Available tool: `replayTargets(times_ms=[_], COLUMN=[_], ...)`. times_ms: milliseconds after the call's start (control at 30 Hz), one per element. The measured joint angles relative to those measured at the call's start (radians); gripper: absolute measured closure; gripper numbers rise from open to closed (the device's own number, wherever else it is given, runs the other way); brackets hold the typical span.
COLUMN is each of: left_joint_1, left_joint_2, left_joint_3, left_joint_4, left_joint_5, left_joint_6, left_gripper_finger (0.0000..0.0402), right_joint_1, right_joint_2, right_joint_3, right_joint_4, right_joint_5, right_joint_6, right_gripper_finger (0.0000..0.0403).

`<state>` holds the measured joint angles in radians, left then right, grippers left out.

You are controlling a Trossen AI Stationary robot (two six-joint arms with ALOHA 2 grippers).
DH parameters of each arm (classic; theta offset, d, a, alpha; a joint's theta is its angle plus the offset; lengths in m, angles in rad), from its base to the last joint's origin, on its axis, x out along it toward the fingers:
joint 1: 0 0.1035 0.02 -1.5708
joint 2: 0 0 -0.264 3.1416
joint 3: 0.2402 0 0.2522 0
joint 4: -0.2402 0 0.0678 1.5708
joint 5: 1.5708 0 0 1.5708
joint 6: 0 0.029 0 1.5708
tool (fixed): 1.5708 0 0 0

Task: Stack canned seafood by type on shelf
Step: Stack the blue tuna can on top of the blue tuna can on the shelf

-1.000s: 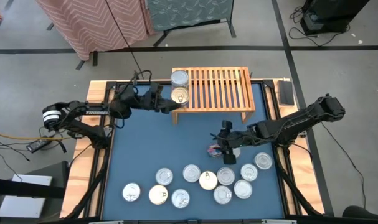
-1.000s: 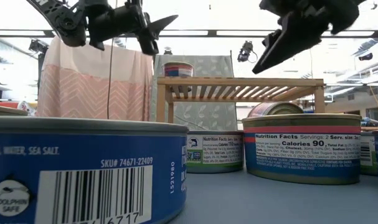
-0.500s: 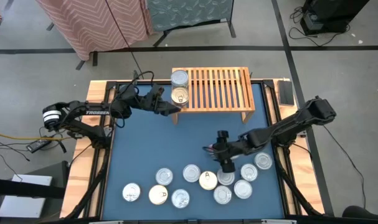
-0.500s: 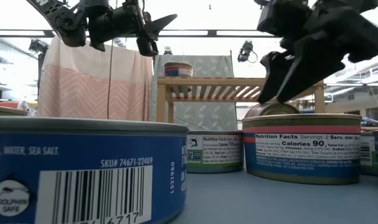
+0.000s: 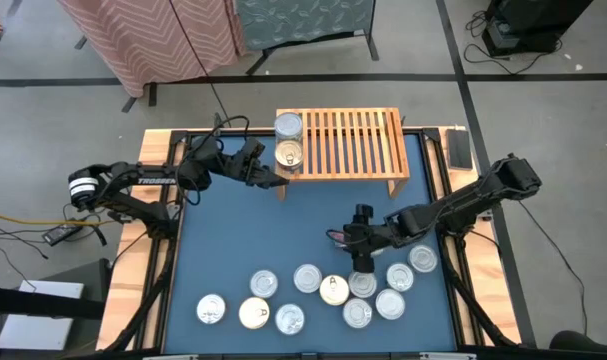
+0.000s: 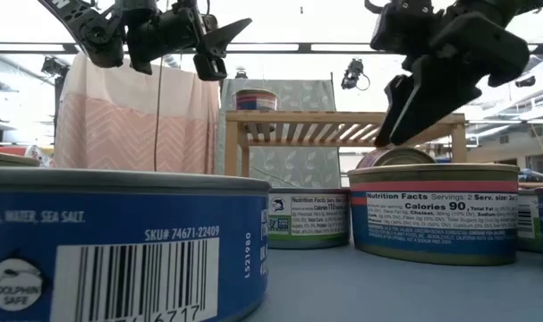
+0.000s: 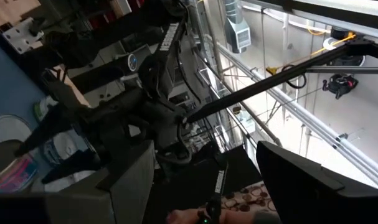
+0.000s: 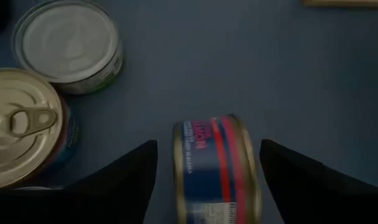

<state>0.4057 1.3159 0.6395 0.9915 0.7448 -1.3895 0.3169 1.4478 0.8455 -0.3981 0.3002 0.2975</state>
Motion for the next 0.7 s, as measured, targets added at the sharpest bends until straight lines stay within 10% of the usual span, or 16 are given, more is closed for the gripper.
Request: replayTargets(times_ms=[300, 500, 700], left_joint_1=[0.002, 0.061, 0.150], left_joint_2=[-0.001, -0.096, -0.297], left_joint_3=[-0.017, -0.077, -0.144], left_joint_4=[-0.001, -0.010, -0.291], left_joint_5=[0.040, 0.059, -0.013], left_joint_6=[0.002, -0.002, 0.022], left_gripper_finger=[0.0117, 0.0117, 0.0117], right_joint_1=[-0.002, 0.000, 0.001], right_joint_2=[0.118, 0.119, 0.118], right_joint_3=[0.001, 0.019, 0.037], right_joint_4=[0.002, -0.007, -0.008], right_joint_5=[-0.098, -0.112, -0.101], right_joint_6=[0.057, 0.101, 0.109], right_gripper_finger=[0.0128, 0.0221, 0.0223])
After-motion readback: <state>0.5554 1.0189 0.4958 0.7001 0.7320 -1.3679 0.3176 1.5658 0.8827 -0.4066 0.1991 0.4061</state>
